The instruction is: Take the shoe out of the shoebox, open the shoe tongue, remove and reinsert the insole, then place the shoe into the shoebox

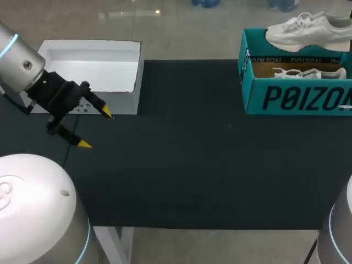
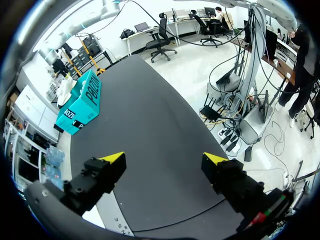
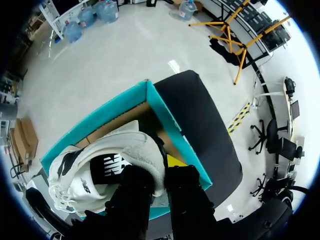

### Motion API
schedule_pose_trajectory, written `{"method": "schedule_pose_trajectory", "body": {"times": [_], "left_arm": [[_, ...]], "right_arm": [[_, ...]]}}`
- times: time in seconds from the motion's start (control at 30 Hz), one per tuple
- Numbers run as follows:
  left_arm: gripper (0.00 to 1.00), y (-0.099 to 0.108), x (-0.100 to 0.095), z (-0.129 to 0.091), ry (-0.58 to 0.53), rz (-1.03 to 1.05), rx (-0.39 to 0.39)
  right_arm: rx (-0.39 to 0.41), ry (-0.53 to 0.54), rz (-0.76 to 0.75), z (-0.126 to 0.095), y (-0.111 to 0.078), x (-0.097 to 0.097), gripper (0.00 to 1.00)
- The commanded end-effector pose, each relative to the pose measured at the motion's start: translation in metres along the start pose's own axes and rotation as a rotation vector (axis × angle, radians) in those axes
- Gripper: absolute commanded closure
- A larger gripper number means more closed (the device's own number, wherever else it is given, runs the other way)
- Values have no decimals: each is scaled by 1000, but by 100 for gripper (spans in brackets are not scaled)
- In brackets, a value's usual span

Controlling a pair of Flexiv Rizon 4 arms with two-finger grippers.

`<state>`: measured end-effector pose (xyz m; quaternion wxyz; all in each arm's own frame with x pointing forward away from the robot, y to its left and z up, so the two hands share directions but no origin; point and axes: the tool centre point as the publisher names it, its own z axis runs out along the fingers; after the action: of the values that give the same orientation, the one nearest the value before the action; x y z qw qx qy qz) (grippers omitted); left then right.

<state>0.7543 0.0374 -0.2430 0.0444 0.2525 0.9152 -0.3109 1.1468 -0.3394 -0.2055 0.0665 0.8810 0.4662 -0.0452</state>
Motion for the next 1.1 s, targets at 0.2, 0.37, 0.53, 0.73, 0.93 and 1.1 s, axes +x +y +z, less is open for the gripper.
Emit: {"method": "schedule_pose_trajectory", "body": {"times": [0.2,0.37,0.53,0.73,0.93,1.1], "left_arm": [[0,0,-1,0,3,0,-3],[0,0,-1,0,3,0,-3],[0,0,-1,0,3,0,-3],[0,0,-1,0,3,0,-3],[0,0,-1,0,3,0,-3],[0,0,-1,0,3,0,-3]], "right_arm": [[12,-2,4,6,6,5,100],[12,-1,2,7,7,6,100],[10,-2,-2,8,7,7,100],[7,-2,-5,7,6,9,100],[6,1,-8,9,5,10,100],[1,2,-9,8,4,10,100]]}}
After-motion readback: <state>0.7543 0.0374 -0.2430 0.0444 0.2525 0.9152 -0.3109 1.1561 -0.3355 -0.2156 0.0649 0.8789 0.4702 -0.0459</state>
